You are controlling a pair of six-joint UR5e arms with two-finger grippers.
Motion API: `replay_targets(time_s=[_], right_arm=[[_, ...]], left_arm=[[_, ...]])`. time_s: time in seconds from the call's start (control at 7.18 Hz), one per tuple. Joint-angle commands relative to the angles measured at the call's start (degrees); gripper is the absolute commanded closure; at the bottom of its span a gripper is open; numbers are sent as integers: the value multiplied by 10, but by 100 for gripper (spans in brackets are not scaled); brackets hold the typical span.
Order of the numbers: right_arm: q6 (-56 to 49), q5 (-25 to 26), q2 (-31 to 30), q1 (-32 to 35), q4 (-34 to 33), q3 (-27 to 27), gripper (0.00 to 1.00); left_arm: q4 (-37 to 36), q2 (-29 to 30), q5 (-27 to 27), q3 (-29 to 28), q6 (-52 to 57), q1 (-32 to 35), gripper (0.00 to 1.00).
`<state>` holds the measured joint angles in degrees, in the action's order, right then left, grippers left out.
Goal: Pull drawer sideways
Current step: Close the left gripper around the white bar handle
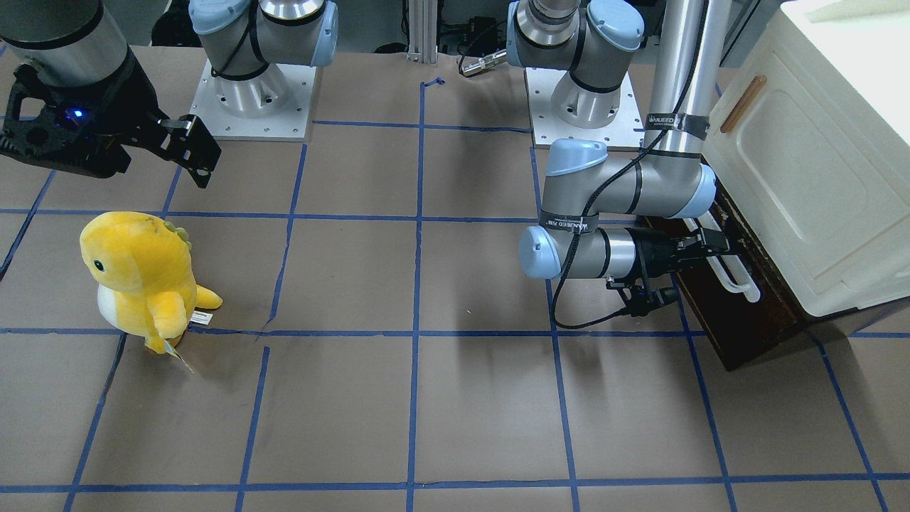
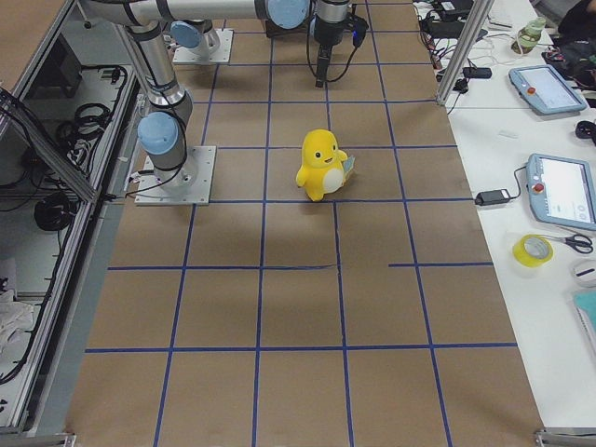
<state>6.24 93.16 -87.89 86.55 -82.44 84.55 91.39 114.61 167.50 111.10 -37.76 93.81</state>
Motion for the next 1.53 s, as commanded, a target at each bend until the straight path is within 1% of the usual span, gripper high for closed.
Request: replay_targets(time_s=[0.0,0.84,1.11,1.39], right_arm=[[0,0,0,0,0,0,0],[0,0,0,0,0,0,0],[0,0,0,0,0,0,0],[0,0,0,-1,0,0,0]], left_arm=[[0,0,0,0,-1,1,62],[-7,10,0,-4,0,13,62],[-7,10,-1,-4,0,14,69],[-6,10,0,-4,-1,13,73]])
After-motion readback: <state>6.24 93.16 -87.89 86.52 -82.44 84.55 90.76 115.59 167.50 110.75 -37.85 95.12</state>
